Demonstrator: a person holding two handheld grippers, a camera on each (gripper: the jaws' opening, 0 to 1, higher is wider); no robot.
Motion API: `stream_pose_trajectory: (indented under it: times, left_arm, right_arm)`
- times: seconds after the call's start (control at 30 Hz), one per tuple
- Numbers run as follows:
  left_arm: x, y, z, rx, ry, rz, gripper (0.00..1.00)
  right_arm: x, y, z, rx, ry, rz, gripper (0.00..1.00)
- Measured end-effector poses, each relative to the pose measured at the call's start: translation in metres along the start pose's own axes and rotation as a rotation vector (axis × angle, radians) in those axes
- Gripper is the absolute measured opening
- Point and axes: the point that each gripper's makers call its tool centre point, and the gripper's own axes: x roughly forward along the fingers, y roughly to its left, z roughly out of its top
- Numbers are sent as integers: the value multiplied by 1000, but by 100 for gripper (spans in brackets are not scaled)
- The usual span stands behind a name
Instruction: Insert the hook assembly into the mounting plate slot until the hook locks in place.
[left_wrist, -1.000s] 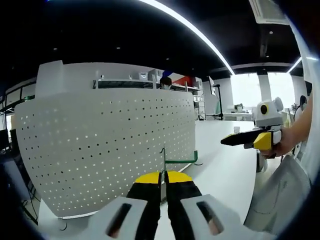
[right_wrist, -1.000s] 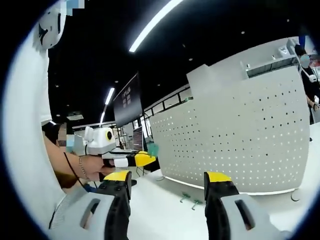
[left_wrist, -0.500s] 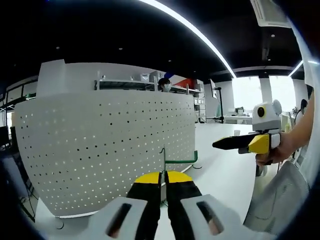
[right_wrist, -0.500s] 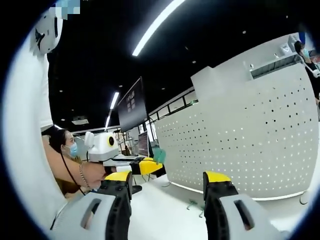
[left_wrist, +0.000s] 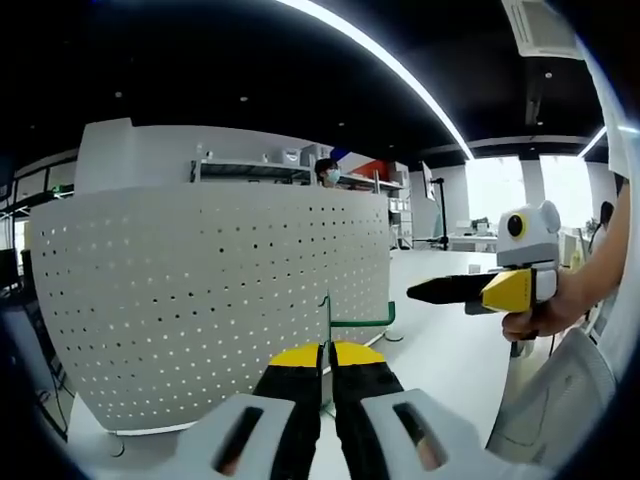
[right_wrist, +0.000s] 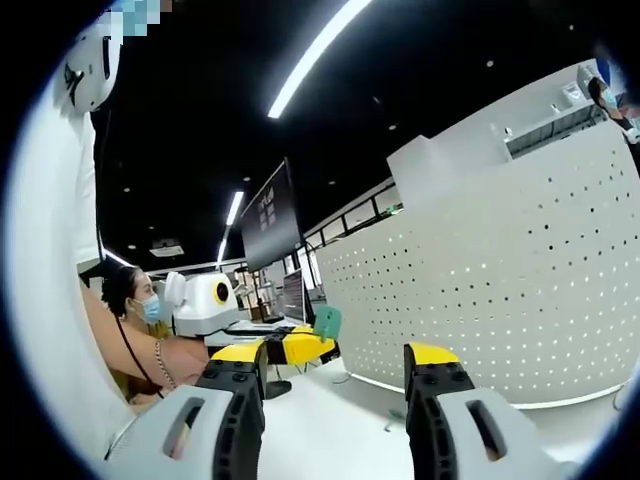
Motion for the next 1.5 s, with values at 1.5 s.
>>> stream_pose_trajectory:
  times: [1.5]
  left_arm:
    - [3, -8, 6, -15, -22, 2, 2]
  right_arm:
    - [54, 8, -1, 61, 4, 47, 23]
